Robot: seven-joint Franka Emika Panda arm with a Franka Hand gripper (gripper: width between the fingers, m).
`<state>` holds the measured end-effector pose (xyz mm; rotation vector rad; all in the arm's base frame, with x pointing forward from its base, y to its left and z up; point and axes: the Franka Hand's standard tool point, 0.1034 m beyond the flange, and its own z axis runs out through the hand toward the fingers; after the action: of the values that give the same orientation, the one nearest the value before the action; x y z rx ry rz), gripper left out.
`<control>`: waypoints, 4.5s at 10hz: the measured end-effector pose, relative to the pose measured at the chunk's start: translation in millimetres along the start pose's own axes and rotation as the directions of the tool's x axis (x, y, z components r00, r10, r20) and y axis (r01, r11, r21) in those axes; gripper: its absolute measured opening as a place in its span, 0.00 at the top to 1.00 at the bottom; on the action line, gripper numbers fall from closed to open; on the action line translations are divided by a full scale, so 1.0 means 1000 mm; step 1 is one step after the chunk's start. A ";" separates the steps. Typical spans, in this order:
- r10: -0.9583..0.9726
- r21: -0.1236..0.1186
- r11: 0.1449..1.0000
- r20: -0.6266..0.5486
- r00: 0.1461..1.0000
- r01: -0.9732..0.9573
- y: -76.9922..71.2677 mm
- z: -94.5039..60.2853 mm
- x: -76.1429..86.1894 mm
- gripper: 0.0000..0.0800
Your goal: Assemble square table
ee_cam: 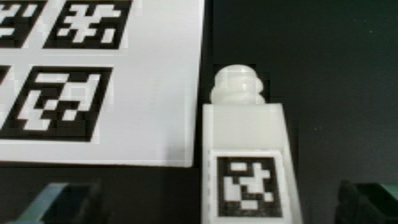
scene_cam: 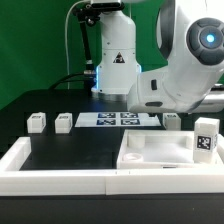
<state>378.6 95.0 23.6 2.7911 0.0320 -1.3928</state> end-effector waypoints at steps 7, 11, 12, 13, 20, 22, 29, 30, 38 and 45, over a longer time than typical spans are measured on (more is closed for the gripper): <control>0.007 -0.009 1.000 0.011 1.000 -0.007 0.000 0.014 0.008 0.19; 0.033 -0.010 0.999 0.004 0.999 -0.033 0.000 0.018 0.010 0.19; 0.054 -0.011 0.998 0.004 0.999 -0.054 0.000 0.018 0.010 0.19; 0.061 -0.013 0.998 0.004 0.998 -0.061 0.000 0.018 0.010 0.35; 0.068 -0.002 0.998 0.004 0.998 -0.068 0.006 0.016 0.010 0.64; 0.075 0.011 0.997 0.002 0.997 -0.075 0.011 0.008 0.004 0.64; 0.095 0.061 0.994 -0.006 0.995 -0.095 0.028 -0.033 -0.030 0.64; 0.095 0.068 0.994 -0.078 0.992 -0.090 0.027 -0.037 -0.026 0.64; 0.064 0.096 0.995 -0.530 0.846 -0.015 0.051 -0.108 -0.022 0.64; -0.042 -0.027 0.999 -0.844 0.534 0.035 0.090 -0.166 -0.013 0.64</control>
Offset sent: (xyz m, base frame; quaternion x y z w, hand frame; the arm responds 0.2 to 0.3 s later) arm -0.0041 0.0076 -0.0030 -0.0035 0.0122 -0.0058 0.9999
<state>505.7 9.5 134.2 3.1415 0.1117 0.1260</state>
